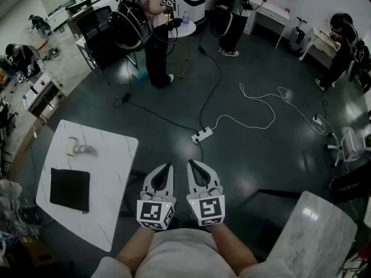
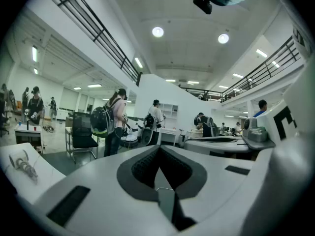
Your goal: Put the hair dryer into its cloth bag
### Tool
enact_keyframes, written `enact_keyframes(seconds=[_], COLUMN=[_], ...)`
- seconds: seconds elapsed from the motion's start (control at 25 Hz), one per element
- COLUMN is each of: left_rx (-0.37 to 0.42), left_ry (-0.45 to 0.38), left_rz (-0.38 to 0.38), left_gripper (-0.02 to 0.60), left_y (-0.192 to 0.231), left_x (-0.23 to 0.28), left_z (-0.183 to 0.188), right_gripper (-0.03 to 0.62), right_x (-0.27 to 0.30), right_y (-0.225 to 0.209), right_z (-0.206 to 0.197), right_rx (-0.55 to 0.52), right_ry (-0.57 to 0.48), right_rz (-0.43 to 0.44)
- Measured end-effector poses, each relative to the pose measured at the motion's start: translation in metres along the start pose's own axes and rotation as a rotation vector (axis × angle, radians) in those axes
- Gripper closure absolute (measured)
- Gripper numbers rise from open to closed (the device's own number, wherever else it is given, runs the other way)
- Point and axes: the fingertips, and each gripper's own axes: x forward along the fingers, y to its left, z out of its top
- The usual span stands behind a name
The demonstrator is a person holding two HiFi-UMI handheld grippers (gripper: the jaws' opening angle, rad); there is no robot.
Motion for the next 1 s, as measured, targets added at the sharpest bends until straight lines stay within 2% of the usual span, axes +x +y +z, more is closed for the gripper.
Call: enact_keyframes(seconds=[0.28,0.44,0.64,0.8,1.0], left_rx=[0.021,0.023,0.063,0.039,0.028], left_ry=[-0.012,-0.005,0.035,0.044,0.054], left_rz=[0.037,0.09,0.133,0.189,0.223], left_gripper=[0.574,0.574,0.574,0.574,0.574], left_y=[0.069,0.103,0.154,0.198,0.24], left_x=[-0.008,-0.022,-0.047,-0.074,-0.095], left_z=[-0.001,-0.005,-0.02,-0.027,-0.037], right_gripper=[0.579,0.579,0.577,0.577,0.577], right_x=[0.053,0.074,0.109,0.135,0.155], right_y=[0.048,0.076,0.123,0.172,0.222], right_z=[0.002,0.004,0.001,-0.006,-0.012], right_rx=[-0.021,-0.029,-0.012,-0.022,-0.027], right_ry=[-0.018,-0.022,-0.029,-0.006,-0.002], right_rz=[0.031,0.083,0.151,0.227,0.291])
